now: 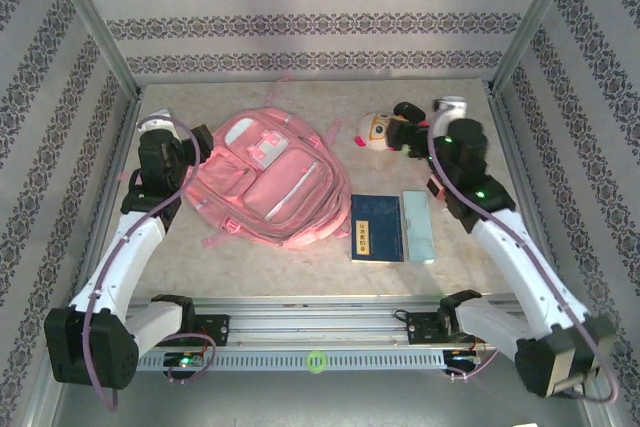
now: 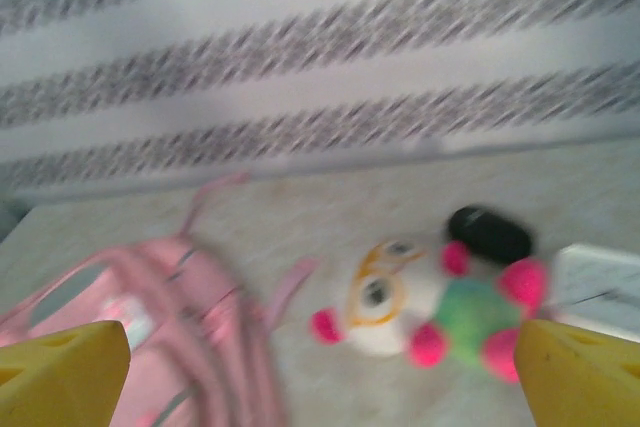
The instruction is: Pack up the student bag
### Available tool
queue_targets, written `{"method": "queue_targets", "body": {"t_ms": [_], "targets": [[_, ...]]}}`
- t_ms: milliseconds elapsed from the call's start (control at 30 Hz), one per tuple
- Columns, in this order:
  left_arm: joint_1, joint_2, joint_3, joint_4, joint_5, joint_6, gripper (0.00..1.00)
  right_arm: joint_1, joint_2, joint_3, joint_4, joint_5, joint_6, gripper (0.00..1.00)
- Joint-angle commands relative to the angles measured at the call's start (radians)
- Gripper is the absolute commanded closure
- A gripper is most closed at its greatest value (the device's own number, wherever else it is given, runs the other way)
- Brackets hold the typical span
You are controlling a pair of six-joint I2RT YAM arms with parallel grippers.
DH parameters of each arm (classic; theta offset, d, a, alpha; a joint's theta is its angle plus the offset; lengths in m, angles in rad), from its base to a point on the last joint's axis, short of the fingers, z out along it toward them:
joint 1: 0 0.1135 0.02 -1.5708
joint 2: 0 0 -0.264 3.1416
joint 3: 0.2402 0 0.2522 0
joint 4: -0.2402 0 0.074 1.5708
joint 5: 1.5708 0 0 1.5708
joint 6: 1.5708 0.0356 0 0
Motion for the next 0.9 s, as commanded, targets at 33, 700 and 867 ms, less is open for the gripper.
{"method": "queue_targets", "body": {"t_ms": [33,700,867], "targets": [[-0.012,0.102,-0.018,-0.355,0.132,-0.207,0.27,0.178,0.256,0.077,-0.257,-0.081,0.117,0.03],[-0.01,0.557,-0.026,-0.044,0.345,-0.221,0.46,0.51,0.705,0.056,0.001,-0.238,0.348,0.38],[-0.009,0.648,0.072,-0.061,0.339,-0.162,0.46,0.632,0.708,0.022,0.147,-0.215,0.49,0.38]]}}
